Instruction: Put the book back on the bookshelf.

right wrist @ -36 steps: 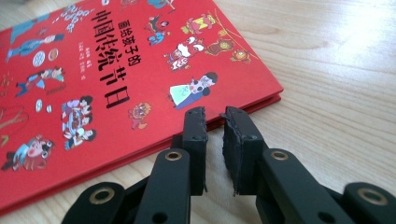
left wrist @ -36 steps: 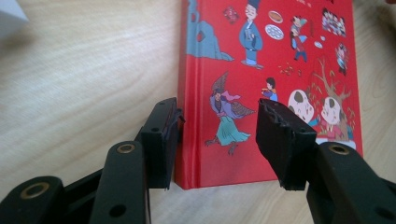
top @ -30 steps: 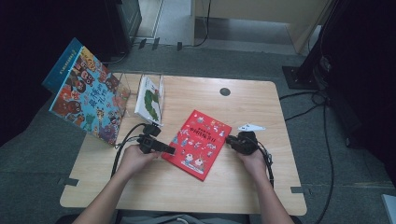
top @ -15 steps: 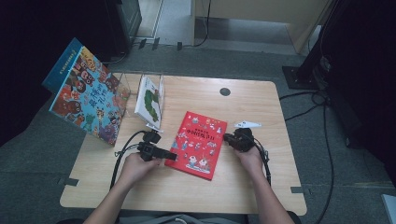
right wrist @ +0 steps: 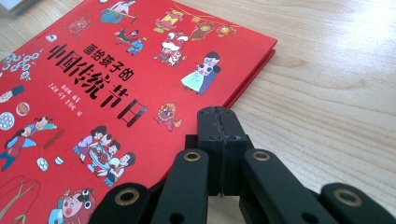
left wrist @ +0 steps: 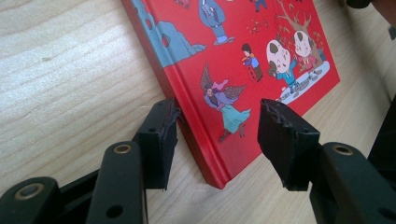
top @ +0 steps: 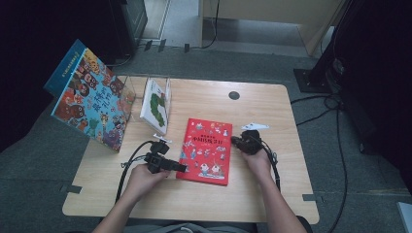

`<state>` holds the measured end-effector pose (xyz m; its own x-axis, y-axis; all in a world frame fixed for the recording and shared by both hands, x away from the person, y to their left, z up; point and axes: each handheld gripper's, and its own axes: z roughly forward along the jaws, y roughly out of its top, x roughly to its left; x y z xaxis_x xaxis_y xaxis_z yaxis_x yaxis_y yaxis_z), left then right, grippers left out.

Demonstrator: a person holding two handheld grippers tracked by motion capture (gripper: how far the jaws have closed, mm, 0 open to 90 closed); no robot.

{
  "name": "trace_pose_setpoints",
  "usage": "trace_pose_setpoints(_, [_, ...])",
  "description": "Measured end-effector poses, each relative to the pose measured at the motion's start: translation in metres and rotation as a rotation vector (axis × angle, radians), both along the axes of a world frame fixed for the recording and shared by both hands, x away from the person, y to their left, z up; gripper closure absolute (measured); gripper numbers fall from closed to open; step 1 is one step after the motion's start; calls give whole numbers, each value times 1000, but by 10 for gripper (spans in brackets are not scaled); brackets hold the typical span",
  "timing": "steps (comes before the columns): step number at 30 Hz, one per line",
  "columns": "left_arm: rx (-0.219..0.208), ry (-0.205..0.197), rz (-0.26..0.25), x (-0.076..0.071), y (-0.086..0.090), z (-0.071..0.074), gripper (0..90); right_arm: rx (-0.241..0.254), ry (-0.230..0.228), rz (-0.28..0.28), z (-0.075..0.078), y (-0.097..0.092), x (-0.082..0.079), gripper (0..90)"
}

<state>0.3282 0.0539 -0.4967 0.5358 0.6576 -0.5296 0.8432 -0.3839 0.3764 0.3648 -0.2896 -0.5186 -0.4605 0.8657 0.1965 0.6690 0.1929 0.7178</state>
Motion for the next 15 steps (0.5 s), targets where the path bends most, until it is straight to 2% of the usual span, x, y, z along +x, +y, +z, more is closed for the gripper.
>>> trace_pose_setpoints(5, [-21, -11, 21, 4, 10, 4, 586, -6, 3, 2, 1, 1, 0, 896])
trace_pose_setpoints(6, [-29, 2, 32, 7, 14, 5, 601, -10, 5, 6, 1, 1, 0, 896])
trace_pose_setpoints(9, [-2, 11, 56, 13, 21, 5, 625, -14, 18, 17, 2, 0, -3, 893])
trace_pose_setpoints(11, [2, -21, 59, 16, 25, 5, 701, -14, 17, 22, 4, 1, -5, 887])
trace_pose_setpoints(12, [18, -36, 57, 19, 26, 4, 722, -9, 15, 21, 5, 2, -6, 882])
trace_pose_setpoints(15, [27, -65, 56, 22, 26, 1, 841, -2, 12, 29, 8, 3, -12, 878])
